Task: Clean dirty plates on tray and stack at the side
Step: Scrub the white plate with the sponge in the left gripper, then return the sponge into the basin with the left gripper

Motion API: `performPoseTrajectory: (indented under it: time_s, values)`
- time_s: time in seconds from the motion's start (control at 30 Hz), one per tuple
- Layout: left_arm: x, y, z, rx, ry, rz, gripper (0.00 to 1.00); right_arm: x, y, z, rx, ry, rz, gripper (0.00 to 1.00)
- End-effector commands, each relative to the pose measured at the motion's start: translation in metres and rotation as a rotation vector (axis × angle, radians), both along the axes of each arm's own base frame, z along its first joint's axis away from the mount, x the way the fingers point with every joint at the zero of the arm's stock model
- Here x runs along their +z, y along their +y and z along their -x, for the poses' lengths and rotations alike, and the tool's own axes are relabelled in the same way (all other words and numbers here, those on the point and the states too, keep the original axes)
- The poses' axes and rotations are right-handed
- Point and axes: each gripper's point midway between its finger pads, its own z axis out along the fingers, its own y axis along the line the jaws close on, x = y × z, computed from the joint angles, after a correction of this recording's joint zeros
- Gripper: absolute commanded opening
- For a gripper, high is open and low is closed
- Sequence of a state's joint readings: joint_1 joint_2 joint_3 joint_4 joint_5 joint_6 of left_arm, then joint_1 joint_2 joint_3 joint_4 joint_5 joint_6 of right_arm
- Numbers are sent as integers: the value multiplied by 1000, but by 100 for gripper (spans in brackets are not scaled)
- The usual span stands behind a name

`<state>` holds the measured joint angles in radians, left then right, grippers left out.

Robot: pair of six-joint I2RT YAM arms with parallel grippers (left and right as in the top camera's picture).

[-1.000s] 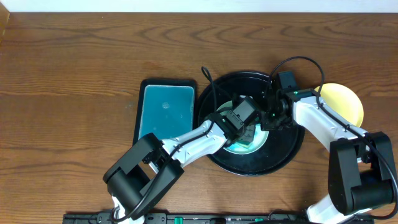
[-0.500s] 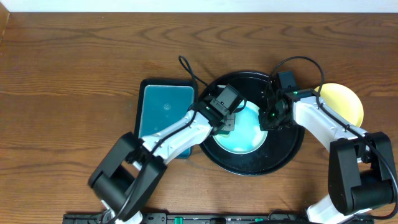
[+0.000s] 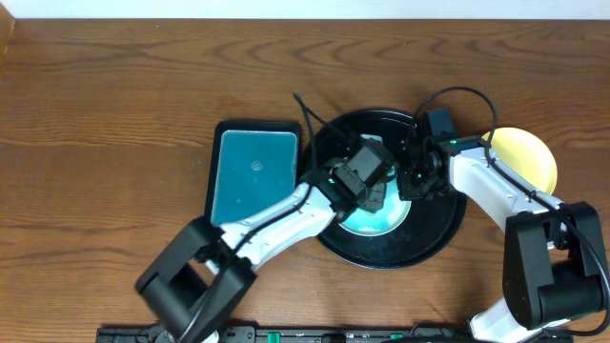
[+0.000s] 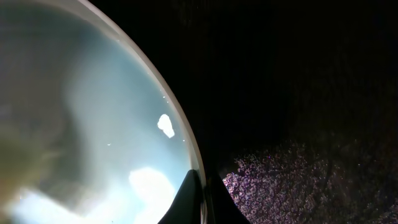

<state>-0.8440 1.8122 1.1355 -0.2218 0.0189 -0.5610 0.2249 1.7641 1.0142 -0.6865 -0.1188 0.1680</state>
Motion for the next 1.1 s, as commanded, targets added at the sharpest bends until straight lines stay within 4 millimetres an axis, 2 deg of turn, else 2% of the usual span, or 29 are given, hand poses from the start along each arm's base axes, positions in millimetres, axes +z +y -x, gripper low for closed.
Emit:
performPoseTrajectory:
  time_s: [0.0,0.17,0.27,0.4,0.5,0.6,0.7,0.9,1.03,1.07]
  values:
    - [-30,0,5,30,61,-20,8,1,-7,1,-9,-8,38,1]
    - [-45,-12,14,-14,120,21,8,1,-7,1,-9,-9,38,1]
    - [-52,-9,14,-13,124,-3,8,1,-7,1,-9,-8,38,1]
    - [-59,46,-9,124,-11,-260,8,1,-7,1,-9,-8,38,1]
    - [-59,69,-17,176,-31,-335,8,1,-7,1,-9,-8,38,1]
    - [-56,80,-23,206,-24,-342,8,1,-7,1,-9,-8,38,1]
    - [-42,82,-28,220,-37,-314,7,1,-7,1,-9,-7,38,1]
    - [8,60,-18,153,-33,-141,7,1,-7,1,-9,-8,38,1]
    - [41,69,-13,160,-58,-107,7,1,-7,1,-9,-7,38,1]
    - [54,80,-13,180,-62,-101,7,1,-7,1,-9,-8,38,1]
